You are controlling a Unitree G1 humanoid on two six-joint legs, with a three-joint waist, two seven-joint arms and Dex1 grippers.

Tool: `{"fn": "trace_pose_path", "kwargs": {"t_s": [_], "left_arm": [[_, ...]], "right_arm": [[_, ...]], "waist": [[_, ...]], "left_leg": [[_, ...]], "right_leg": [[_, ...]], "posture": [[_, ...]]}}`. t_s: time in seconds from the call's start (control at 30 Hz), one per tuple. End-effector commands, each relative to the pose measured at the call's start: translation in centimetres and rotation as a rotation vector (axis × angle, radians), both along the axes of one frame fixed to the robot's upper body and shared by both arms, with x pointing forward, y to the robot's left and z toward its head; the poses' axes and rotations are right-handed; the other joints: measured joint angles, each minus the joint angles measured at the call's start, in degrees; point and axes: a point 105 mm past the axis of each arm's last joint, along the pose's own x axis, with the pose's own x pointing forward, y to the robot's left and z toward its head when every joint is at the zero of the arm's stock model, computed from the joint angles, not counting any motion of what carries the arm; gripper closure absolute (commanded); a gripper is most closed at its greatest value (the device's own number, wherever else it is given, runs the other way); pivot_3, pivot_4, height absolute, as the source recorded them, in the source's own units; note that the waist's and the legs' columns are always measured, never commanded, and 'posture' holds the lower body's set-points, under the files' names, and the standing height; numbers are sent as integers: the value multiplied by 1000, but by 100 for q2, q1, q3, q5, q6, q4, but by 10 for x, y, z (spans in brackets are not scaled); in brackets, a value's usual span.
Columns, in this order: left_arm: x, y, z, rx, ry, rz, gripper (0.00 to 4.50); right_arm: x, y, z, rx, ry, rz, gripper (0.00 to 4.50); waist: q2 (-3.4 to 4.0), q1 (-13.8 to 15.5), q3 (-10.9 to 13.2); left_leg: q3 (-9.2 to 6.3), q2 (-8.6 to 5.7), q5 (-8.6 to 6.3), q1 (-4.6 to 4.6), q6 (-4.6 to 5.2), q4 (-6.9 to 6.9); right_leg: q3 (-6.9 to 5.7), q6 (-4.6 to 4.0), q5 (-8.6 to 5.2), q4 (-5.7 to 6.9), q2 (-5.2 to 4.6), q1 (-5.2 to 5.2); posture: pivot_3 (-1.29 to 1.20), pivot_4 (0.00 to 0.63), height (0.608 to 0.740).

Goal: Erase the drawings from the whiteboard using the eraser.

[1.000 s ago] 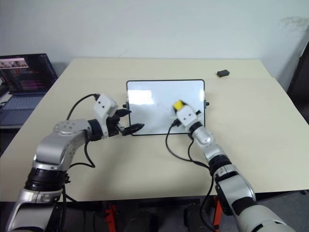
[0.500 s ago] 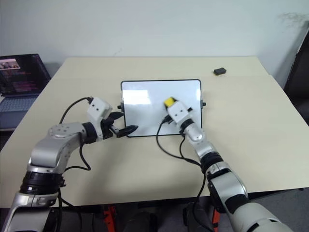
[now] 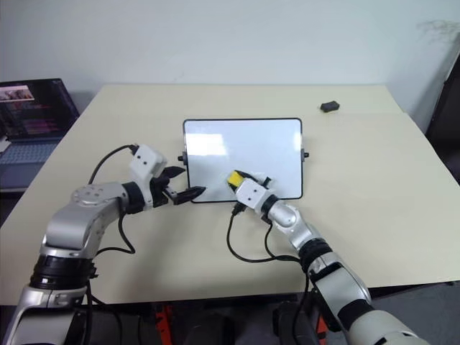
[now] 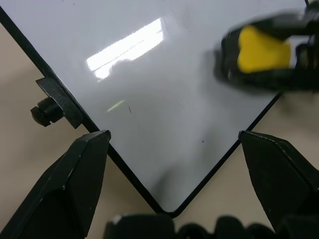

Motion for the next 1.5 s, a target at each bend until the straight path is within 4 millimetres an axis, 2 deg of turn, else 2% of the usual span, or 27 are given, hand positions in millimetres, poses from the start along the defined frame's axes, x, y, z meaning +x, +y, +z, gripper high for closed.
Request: {"fn": "trace_pose_path", "kwargs": {"t_s": [0.03,0.1,0.17,0.3,0.4,0.6,0.73,0.83,0.93,1.0,1.2,1.27,1.33,1.5], "left_arm": [[-2,-1,16,-13,-63,-5,0],[-2,-1,16,-14,-63,-4,0],[-2,-1,16,-14,-62,-3,0],[-3,-1,15,-16,-60,-3,0],[-3,-1,15,-14,-61,-3,0],[-4,-1,16,-14,-63,0,0],[-4,0,16,-14,-64,2,0],[-3,-1,16,-17,-66,-1,0],[-2,-2,15,-18,-66,-4,0],[-2,-4,15,-20,-65,-7,0],[-2,-6,16,-28,-70,-14,0],[-3,-7,17,-33,-73,-21,0],[-5,-10,18,-36,-75,-39,0],[-22,-39,24,-43,-70,-206,0]], "right_arm": [[-9,1,79,208,-191,52,3266],[-1,-6,101,248,-211,12,3266],[16,-11,105,218,-187,-69,3266],[52,-18,91,126,-53,-238,3266],[62,-13,77,76,13,-277,3266],[57,7,52,9,59,-238,3270],[34,38,5,-179,143,-78,3271],[20,42,-23,-302,183,6,3272],[13,40,-35,-377,178,54,3272],[14,37,-25,-338,144,54,3272],[11,21,38,-98,23,65,3272],[3,5,56,-15,20,64,3272],[-3,-11,64,34,51,46,3272],[-26,-65,80,147,166,-88,3272]], "waist": [[0,-3,0],[0,-12,0],[1,-1,0],[0,26,0],[1,35,0],[1,-3,0],[-1,-32,-1],[-1,-31,-2],[-1,-13,-2],[-1,23,-2],[0,116,-1],[0,140,-1],[0,152,-1],[0,234,-1]], "left_leg": [[0,1,-1,-15,-1,-1],[0,4,0,-70,-3,5],[0,5,0,-79,-3,4],[0,2,0,-77,-3,4],[1,0,0,-78,-2,2],[8,0,0,-79,-2,3],[8,2,0,-68,-2,3],[7,3,0,-57,-1,3],[0,0,0,-51,-2,7],[-3,-2,0,-35,-2,8],[-8,-2,1,-53,-2,8],[-10,-1,0,-77,-3,8],[-14,0,-1,-90,-5,7],[-18,1,-4,-105,-7,6]], "right_leg": [[0,1,-1,0,0,-18],[1,-1,1,13,0,-77],[0,-1,1,14,0,-88],[-2,-2,2,11,-4,-85],[-1,-3,2,8,-4,-85],[4,-3,2,9,-5,-87],[3,-3,2,17,-2,-82],[2,-3,2,18,-1,-73],[-3,-3,3,18,-2,-61],[-6,-2,3,18,-4,-44],[-11,-3,3,14,-4,-57],[-12,-2,3,8,-5,-75],[-15,-2,3,0,-6,-82],[-17,-1,2,-15,-8,-86]], "posture": [[0,150,740],[0,150,740],[0,150,740],[0,150,740],[0,150,740],[0,150,740],[0,150,740],[0,150,740],[0,150,740],[0,150,740],[0,150,740],[0,150,740],[0,150,740],[0,150,740]]}}
